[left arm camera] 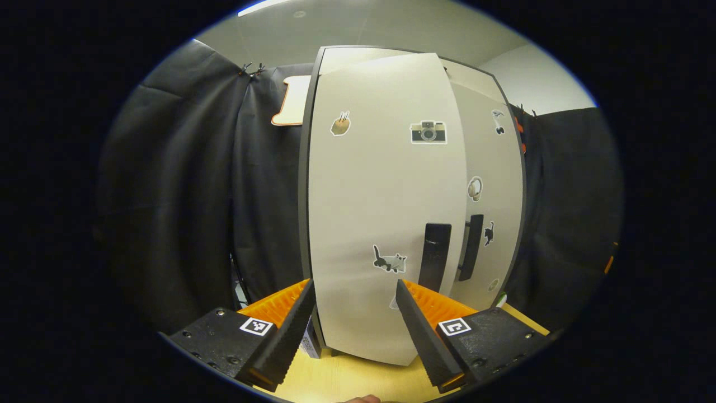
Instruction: Grasp the bottle in the cabinet with the left hand and place it on the coaster, then close the right door with the right hand and the left door with the left hand.
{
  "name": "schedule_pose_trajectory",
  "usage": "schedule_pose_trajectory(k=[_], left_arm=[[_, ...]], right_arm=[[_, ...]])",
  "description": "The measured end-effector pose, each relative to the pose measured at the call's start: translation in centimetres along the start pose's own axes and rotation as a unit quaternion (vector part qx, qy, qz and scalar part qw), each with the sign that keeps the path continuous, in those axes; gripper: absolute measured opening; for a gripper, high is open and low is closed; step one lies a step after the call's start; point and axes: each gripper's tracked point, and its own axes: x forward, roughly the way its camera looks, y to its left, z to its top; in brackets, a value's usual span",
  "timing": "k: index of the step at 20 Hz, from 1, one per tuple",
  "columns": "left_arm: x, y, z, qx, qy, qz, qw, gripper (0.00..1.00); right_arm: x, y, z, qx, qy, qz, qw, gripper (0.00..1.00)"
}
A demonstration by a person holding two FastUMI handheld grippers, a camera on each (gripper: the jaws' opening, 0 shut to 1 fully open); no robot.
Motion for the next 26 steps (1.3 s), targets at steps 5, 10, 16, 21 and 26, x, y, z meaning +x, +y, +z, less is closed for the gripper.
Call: schedule_pose_trajectory(k=[5,10,16,21,26], left_arm=[[-2.6,-1.2,1.1,-0.007,-0.016,-0.006,1.000,0.89],[-4.7,-1.2,1.9,-0.011,-0.027,0.010,1.000,0.88],[-6.9,-2.3,0.2,-0.014,-0.004,-0.009,1.000,0.92],[-8.0,-2.2,-0.8,-0.009,0.004,-0.012,1.000,0.92],[-9.2,-1.8,-0.2,0.001,-0.015,-0.007,1.000,0.92]], right_arm=[[0.2,1.3,-0.1,0.004,-0.001,0.010,1.000,0.95],[0.4,2.5,-0.4,0.009,0.004,0.018,1.000,0.94],[0.3,2.3,-1.2,0.003,0.021,0.002,1.000,0.96],[0.4,2.1,-0.3,0.008,0.011,0.000,1.000,0.96],[0.5,0.9,0.4,0.001,-0.004,-0.021,1.000,0.96]])
